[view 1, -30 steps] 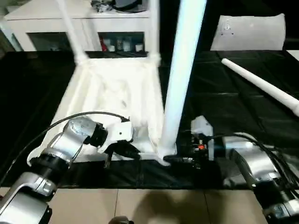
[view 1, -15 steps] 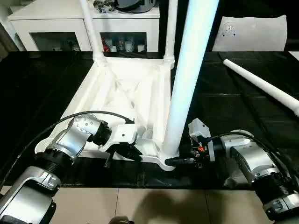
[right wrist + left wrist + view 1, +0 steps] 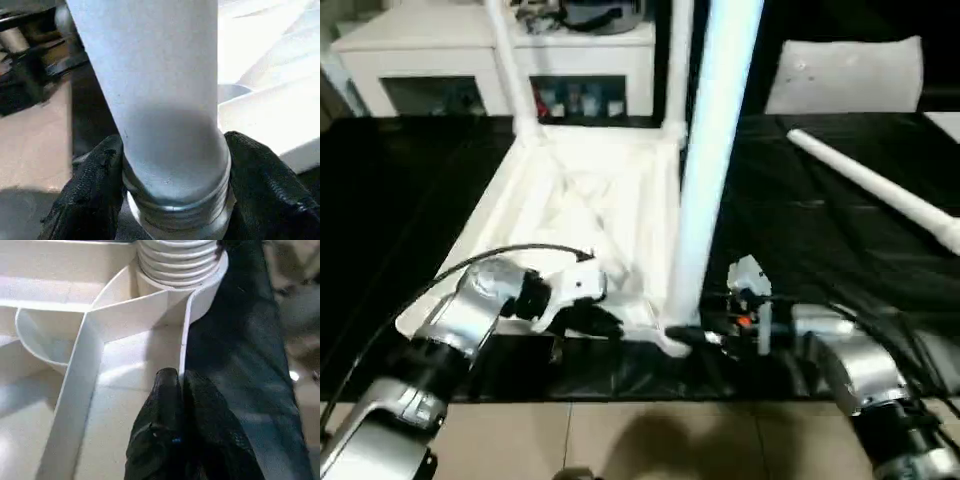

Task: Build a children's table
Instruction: Rotate leg to tighten

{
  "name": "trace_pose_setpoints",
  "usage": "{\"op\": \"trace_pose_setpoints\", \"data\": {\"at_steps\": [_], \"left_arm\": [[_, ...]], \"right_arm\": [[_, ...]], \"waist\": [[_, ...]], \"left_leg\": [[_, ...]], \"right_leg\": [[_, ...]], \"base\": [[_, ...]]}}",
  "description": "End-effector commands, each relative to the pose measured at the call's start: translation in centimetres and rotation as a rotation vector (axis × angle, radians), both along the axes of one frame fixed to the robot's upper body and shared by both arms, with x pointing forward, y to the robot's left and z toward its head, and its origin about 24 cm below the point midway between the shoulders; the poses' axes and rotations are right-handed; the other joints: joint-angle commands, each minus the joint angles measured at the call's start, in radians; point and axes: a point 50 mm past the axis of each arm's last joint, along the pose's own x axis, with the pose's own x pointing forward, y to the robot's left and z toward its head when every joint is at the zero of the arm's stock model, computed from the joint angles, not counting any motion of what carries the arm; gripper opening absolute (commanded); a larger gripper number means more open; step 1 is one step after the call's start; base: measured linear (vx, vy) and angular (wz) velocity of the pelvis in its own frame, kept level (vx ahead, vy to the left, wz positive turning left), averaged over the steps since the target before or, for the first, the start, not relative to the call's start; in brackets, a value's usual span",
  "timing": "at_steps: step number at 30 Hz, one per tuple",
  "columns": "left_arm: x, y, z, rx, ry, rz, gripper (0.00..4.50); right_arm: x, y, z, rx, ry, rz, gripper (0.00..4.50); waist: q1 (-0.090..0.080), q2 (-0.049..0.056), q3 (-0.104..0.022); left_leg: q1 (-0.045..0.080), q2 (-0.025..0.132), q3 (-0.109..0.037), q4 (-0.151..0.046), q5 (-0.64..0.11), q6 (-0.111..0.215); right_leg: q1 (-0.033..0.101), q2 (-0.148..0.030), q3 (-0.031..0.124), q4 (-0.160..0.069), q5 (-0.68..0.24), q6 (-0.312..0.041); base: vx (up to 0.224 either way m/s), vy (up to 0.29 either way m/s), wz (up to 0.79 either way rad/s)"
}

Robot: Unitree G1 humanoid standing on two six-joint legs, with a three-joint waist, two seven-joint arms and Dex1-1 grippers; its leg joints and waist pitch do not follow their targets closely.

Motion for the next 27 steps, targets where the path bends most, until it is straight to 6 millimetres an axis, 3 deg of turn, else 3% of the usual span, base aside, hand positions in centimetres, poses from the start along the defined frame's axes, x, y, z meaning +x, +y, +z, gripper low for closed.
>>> {"op": "trace_pose_setpoints", "data": {"at_steps": [1, 2, 4, 5, 6, 7, 8, 9, 10, 11, 12, 14, 17, 18, 19, 20, 21, 24, 27], "left_arm": [[0.5, -2.2, 0.6, -0.094, -0.048, 0.138, 0.0], [0.5, -2.5, 0.7, -0.107, -0.053, 0.174, 0.0], [0.4, -3.4, 0.8, -0.129, -0.057, 0.246, 0.0], [0.5, -4.1, 0.9, -0.146, -0.065, 0.311, 0.0], [0.5, -4.4, 1.0, -0.152, -0.068, 0.337, 0.0], [0.8, -5.3, 1.2, -0.166, -0.089, 0.405, 0.0], [1.1, -6.0, 1.4, -0.173, -0.103, 0.445, 0.0], [1.3, -6.7, 1.6, -0.182, -0.12, 0.481, 0.0], [1.6, -7.2, 1.8, -0.194, -0.138, 0.52, 0.0], [1.8, -7.6, 2.0, -0.201, -0.147, 0.55, 0.0], [1.9, -8.0, 2.1, -0.203, -0.155, 0.567, 0.0], [2.0, -8.2, 2.2, -0.2, -0.16, 0.582, 0.0], [2.2, -8.0, 2.2, -0.148, -0.182, 0.61, 0.0], [2.2, -7.4, 2.0, -0.114, -0.193, 0.594, 0.0], [2.2, -7.4, 1.9, -0.112, -0.193, 0.594, 0.0], [2.1, -7.3, 1.9, -0.105, -0.194, 0.592, 0.0], [2.1, -6.9, 1.7, -0.094, -0.196, 0.583, 0.0], [1.9, -6.3, 1.5, -0.078, -0.197, 0.566, 0.0], [1.4, -4.7, 0.9, -0.045, -0.179, 0.468, 0.0]], "right_arm": [[-0.4, 2.8, -1.1, 0.031, 0.046, -0.06, 2.7], [-0.2, 3.1, -1.3, 0.03, 0.049, -0.109, 2.7], [0.3, 3.8, -1.6, 0.035, 0.06, -0.206, 2.7], [0.8, 4.3, -1.6, 0.043, 0.073, -0.289, 2.7], [1.1, 4.5, -1.6, 0.047, 0.08, -0.325, 2.7], [1.8, 4.9, -1.6, 0.061, 0.098, -0.417, 2.7], [2.4, 5.0, -1.6, 0.062, 0.108, -0.491, 2.7], [2.9, 5.1, -1.7, 0.065, 0.131, -0.565, 2.7], [3.4, 5.1, -1.7, 0.066, 0.144, -0.609, 2.7], [3.7, 5.2, -1.7, 0.067, 0.154, -0.64, 2.7], [4.0, 5.3, -1.6, 0.058, 0.149, -0.671, 2.7], [4.3, 5.3, -1.6, 0.054, 0.147, -0.699, 2.7], [4.7, 5.7, -0.9, 0.059, 0.103, -0.7, 2.7], [4.5, 5.8, -1.0, 0.06, 0.085, -0.682, 3.26], [4.5, 5.8, -1.0, 0.061, 0.085, -0.682, 3.26], [4.5, 5.7, -1.0, 0.061, 0.084, -0.684, 3.4], [4.5, 5.4, -1.2, 0.06, 0.078, -0.694, 3.46], [4.4, 4.8, -1.3, 0.058, 0.066, -0.71, 3.83], [3.8, 2.6, -0.7, 0.087, -0.017, -0.697, 4.02]], "waist": [[-0.018, -0.009, -0.044], [-0.025, -0.012, -0.042], [-0.061, -0.007, -0.039], [-0.068, 0.004, -0.039], [-0.088, 0.014, -0.036], [-0.105, 0.012, -0.037], [-0.109, 0.013, -0.036], [-0.119, 0.009, -0.034], [-0.127, 0.003, -0.035], [-0.129, 0.001, -0.037], [-0.132, 0.0, -0.038], [-0.131, 0.002, -0.046], [-0.121, -0.002, -0.062], [-0.112, -0.002, -0.064], [-0.111, -0.007, -0.062], [-0.111, -0.007, -0.062], [-0.103, -0.004, -0.067], [-0.094, -0.002, -0.067], [-0.084, -0.003, -0.07]], "left_leg": [[0.011, 0.05, -0.03, -0.073, -0.36, -0.009], [0.009, 0.05, -0.032, -0.075, -0.366, -0.012], [-0.004, 0.052, -0.044, -0.078, -0.428, -0.008], [0.002, 0.057, -0.047, -0.081, -0.455, -0.008], [0.008, 0.073, -0.054, -0.09, -0.52, -0.011], [-0.004, 0.082, -0.065, -0.101, -0.573, -0.017], [-0.006, 0.083, -0.067, -0.104, -0.589, -0.022], [0.006, 0.072, -0.061, -0.098, -0.604, -0.027], [0.013, 0.051, -0.055, -0.079, -0.563, -0.021], [0.013, 0.044, -0.052, -0.071, -0.532, -0.014], [0.003, 0.037, -0.048, -0.066, -0.472, 0.002], [-0.01, 0.043, -0.048, -0.072, -0.407, 0.016], [-0.034, 0.054, -0.047, -0.076, -0.273, 0.044], [-0.035, 0.055, -0.041, -0.074, -0.23, 0.061], [-0.033, 0.053, -0.036, -0.071, -0.217, 0.073], [-0.033, 0.053, -0.036, -0.071, -0.217, 0.073], [-0.042, 0.052, -0.036, -0.068, -0.161, 0.086], [-0.041, 0.055, -0.033, -0.066, -0.113, 0.098], [-0.043, 0.053, -0.031, -0.062, -0.092, 0.109]], "right_leg": [[0.026, -0.085, 0.041, -0.127, -0.685, 0.015], [0.027, -0.084, 0.038, -0.128, -0.68, 0.014], [0.042, -0.078, 0.015, -0.137, -0.689, 0.048], [0.043, -0.078, 0.011, -0.14, -0.675, 0.045], [0.047, -0.079, 0.004, -0.137, -0.618, 0.02], [0.06, -0.076, 0.008, -0.12, -0.567, 0.015], [0.06, -0.078, 0.013, -0.115, -0.553, 0.008], [0.045, -0.08, 0.015, -0.123, -0.571, -0.001], [0.038, -0.089, 0.009, -0.141, -0.629, 0.005], [0.037, -0.092, 0.007, -0.147, -0.648, 0.01], [0.039, -0.095, 0.009, -0.152, -0.657, 0.015], [0.043, -0.094, 0.023, -0.14, -0.585, -0.005], [0.052, -0.089, 0.045, -0.101, -0.363, -0.083], [0.047, -0.087, 0.049, -0.094, -0.311, -0.109], [0.043, -0.086, 0.052, -0.093, -0.317, -0.126], [0.043, -0.086, 0.052, -0.093, -0.317, -0.126], [0.054, -0.09, 0.053, -0.086, -0.286, -0.135], [0.052, -0.084, 0.055, -0.075, -0.218, -0.154], [0.052, -0.082, 0.058, -0.067, -0.186, -0.155]], "base": [[0.0, 0.0, 0.0], [0.0, 0.0, 0.0], [0.0, 0.0, 0.0], [0.0, 0.0, 0.0], [0.0, 0.0, 0.0], [0.0, 0.0, 0.0], [0.0, 0.0, 0.0], [0.0, 0.0, 0.0], [0.0, 0.0, 0.0], [0.0, 0.0, 0.0], [0.0, 0.0, 0.0], [0.0, 0.0, 0.0], [0.0, 0.0, 0.0], [0.0, 0.0, 0.0], [0.0, 0.0, 0.0], [0.0, 0.0, 0.0], [0.0, 0.0, 0.0], [0.0, 0.0, 0.0], [0.0, 0.0, 0.0]]}}
